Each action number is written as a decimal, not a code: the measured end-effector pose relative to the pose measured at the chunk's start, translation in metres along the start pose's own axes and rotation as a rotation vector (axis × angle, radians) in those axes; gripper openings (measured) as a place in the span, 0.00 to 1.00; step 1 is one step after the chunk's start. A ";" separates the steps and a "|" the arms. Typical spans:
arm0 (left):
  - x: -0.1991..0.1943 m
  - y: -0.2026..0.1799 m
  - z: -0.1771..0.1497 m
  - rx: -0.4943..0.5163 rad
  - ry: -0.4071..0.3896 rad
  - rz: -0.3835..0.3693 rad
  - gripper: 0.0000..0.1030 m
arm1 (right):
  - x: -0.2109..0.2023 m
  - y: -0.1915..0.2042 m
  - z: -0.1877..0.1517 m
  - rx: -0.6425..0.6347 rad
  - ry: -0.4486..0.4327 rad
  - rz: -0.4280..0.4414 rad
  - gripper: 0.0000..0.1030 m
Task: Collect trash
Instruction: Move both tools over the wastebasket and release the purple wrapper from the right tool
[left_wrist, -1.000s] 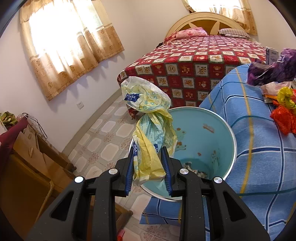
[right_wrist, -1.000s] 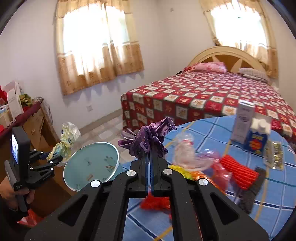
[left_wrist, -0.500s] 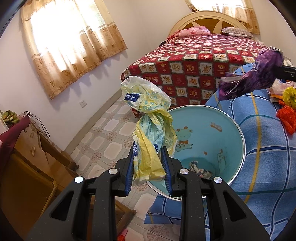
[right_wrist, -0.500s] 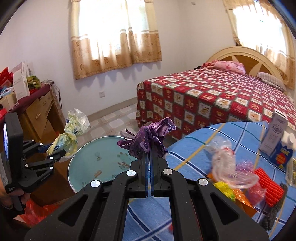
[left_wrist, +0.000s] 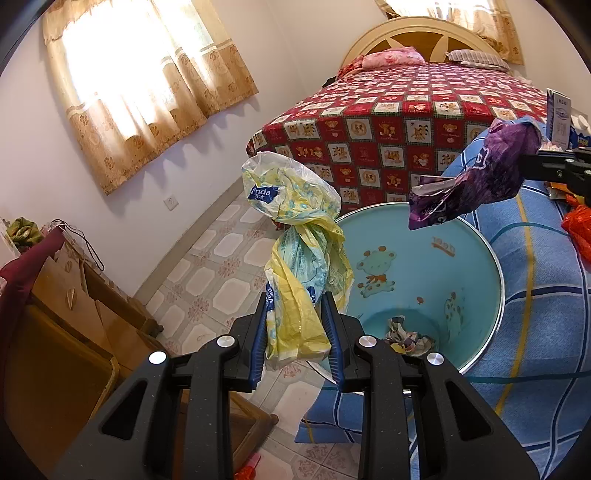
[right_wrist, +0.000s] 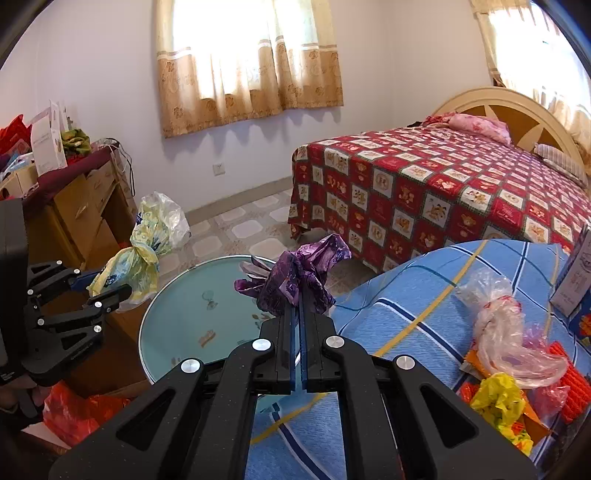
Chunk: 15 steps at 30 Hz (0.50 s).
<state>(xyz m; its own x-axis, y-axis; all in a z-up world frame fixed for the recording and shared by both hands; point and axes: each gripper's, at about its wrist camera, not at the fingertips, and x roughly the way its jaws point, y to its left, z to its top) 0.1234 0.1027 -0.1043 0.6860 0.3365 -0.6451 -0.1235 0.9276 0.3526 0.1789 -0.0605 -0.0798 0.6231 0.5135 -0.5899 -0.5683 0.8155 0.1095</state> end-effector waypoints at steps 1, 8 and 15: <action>0.001 0.000 0.000 0.000 0.001 0.000 0.27 | 0.001 0.001 0.000 -0.001 0.002 0.000 0.02; 0.002 0.000 0.000 0.000 0.003 -0.002 0.27 | 0.004 0.003 0.000 -0.005 0.007 0.002 0.02; 0.003 -0.002 -0.002 0.004 0.000 -0.005 0.27 | 0.006 0.007 0.000 -0.009 0.011 0.004 0.03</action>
<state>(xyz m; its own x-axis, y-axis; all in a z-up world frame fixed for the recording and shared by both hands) 0.1246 0.1023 -0.1080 0.6865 0.3317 -0.6471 -0.1171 0.9287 0.3518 0.1780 -0.0521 -0.0827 0.6145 0.5139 -0.5985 -0.5760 0.8107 0.1047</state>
